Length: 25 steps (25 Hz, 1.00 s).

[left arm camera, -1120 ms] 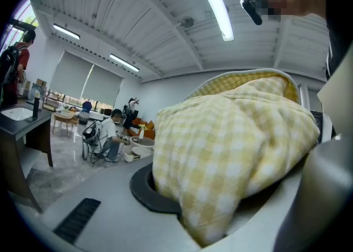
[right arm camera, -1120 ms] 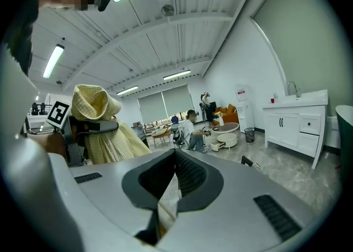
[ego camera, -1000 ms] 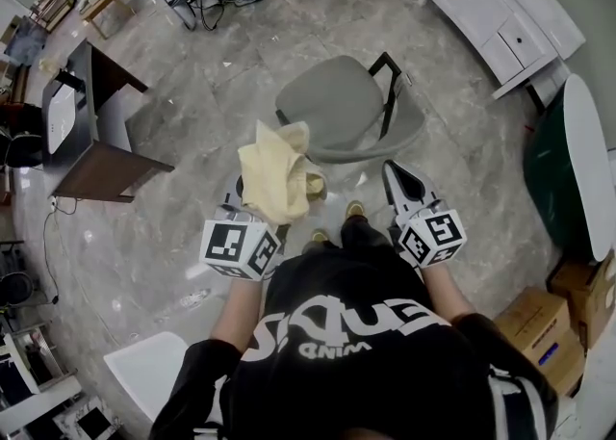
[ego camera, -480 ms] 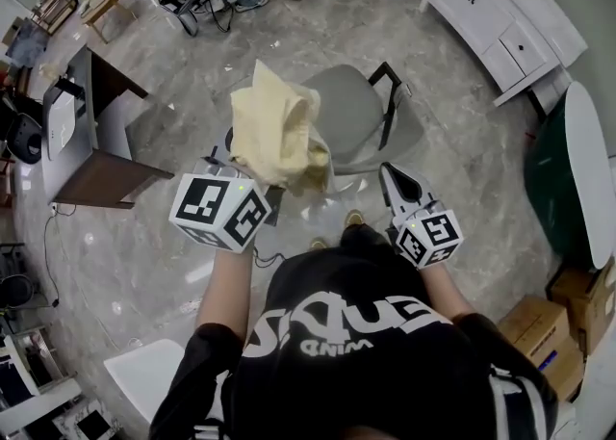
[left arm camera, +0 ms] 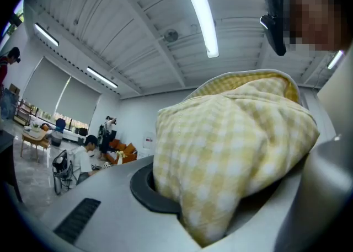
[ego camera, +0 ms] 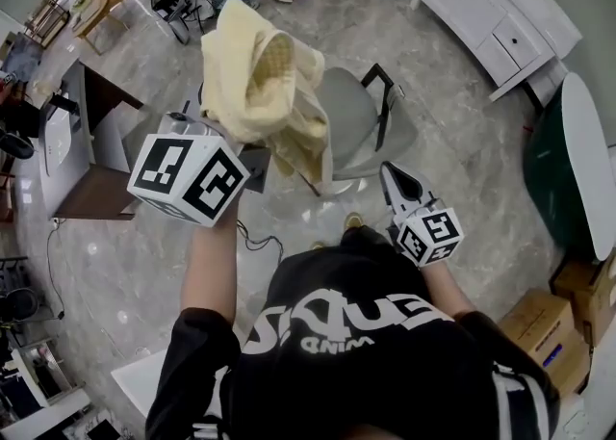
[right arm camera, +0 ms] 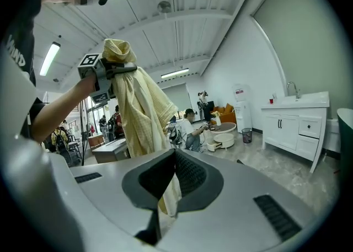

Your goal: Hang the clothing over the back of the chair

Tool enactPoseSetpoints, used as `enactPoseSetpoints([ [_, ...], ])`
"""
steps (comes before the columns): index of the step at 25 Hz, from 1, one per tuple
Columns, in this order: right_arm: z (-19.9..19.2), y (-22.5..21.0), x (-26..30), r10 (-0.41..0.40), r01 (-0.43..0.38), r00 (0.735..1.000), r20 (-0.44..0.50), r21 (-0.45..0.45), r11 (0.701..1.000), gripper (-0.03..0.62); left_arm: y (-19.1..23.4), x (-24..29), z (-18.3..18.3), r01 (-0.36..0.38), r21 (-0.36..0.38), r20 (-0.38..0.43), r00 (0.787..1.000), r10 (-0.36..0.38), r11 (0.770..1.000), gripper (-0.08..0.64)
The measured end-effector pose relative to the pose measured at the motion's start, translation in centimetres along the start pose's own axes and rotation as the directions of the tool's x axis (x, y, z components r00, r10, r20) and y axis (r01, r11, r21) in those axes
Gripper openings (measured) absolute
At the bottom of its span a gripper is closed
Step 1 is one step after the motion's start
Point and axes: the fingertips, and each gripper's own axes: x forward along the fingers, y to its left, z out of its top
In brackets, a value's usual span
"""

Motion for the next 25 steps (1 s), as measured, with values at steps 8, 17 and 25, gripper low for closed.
enactPoseSetpoints([
  [8,0.4,-1.3,0.3,-0.016,0.016,1.0,0.001,0.003,1.0,0.014,-0.1,3.4,0.1,0.044,0.016,-0.008,0.999,-0.043,0.999,0.041],
  [17,0.5,-4.3,-0.4,-0.092,0.092,0.996,0.006,0.028,0.995,0.014,-0.9,7.6,-6.9,0.114,-0.047,-0.092,0.989,-0.118,0.992,0.041],
  [25,-0.6,-6.5,-2.5,-0.187,0.186,0.982,0.006,0.071,0.98,0.014,-3.2,10.1,-13.1,0.19,-0.105,-0.147,0.968,-0.204,0.976,0.041],
])
